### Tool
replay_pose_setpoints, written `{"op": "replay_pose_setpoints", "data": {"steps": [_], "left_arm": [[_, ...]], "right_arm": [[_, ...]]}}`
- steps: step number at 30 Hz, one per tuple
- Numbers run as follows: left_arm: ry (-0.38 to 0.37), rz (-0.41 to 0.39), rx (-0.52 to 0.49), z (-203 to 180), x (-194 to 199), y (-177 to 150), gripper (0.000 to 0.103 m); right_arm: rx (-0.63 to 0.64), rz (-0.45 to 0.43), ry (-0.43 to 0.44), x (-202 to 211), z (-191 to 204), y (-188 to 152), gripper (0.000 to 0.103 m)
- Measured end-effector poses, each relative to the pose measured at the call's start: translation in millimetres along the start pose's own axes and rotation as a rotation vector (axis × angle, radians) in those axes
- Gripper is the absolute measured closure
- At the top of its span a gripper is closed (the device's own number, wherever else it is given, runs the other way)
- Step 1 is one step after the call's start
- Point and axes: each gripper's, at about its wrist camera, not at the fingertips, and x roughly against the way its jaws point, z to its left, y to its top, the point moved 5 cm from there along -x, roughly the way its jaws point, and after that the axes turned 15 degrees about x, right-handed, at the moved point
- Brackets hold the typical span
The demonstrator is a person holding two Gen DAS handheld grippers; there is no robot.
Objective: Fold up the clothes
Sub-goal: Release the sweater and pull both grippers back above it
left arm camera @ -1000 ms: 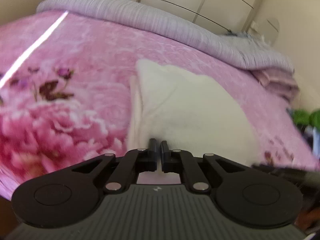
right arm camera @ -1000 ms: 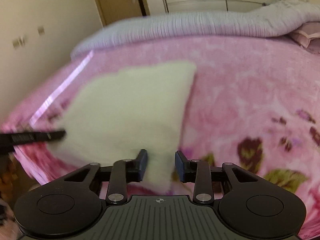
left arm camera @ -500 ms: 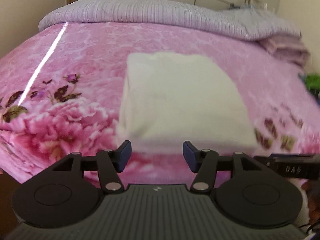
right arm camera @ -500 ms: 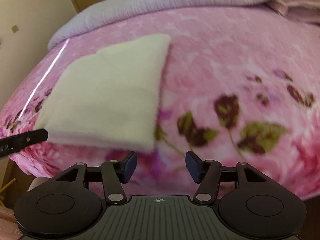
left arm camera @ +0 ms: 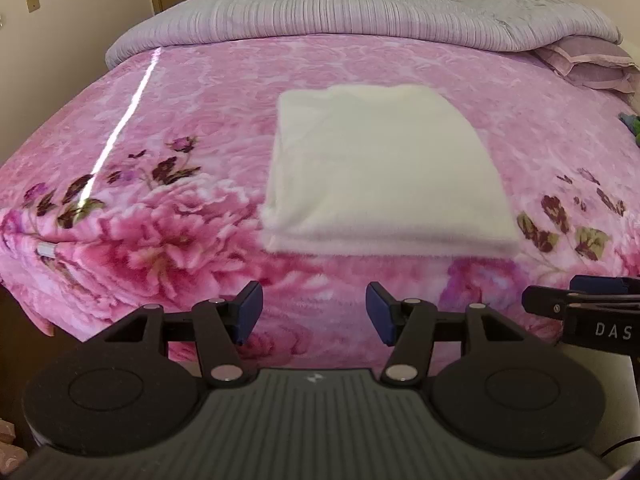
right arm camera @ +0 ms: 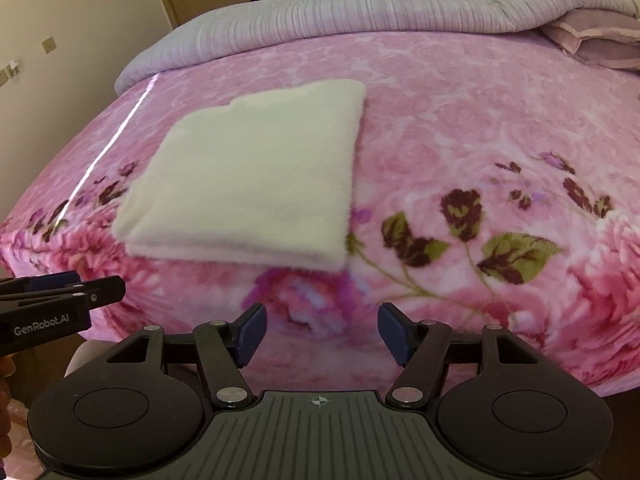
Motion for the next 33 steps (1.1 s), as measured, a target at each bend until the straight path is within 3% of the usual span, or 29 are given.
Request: {"op": "replay_pose_setpoints", "data": {"steps": [9, 20, 33], "left_arm": [[-0.014, -0.033, -0.009, 5.1, 28.6, -10.6, 0.05], [-0.043, -0.091, 0.014, 13.0, 59.2, -10.6, 0.048], [-0.007, -0.1, 0.05, 23.4, 61.6, -7.9, 0.045]], "right_arm": [[0.031, 0.01, -0.002, 22.3, 26.6, -9.2, 0.036], [0.109, -0.068, -0.043, 55.1, 51.6, -7.1, 0.036], [0.128, -0.096, -0.021, 50.1, 51.4, 1.5, 0.035]]}}
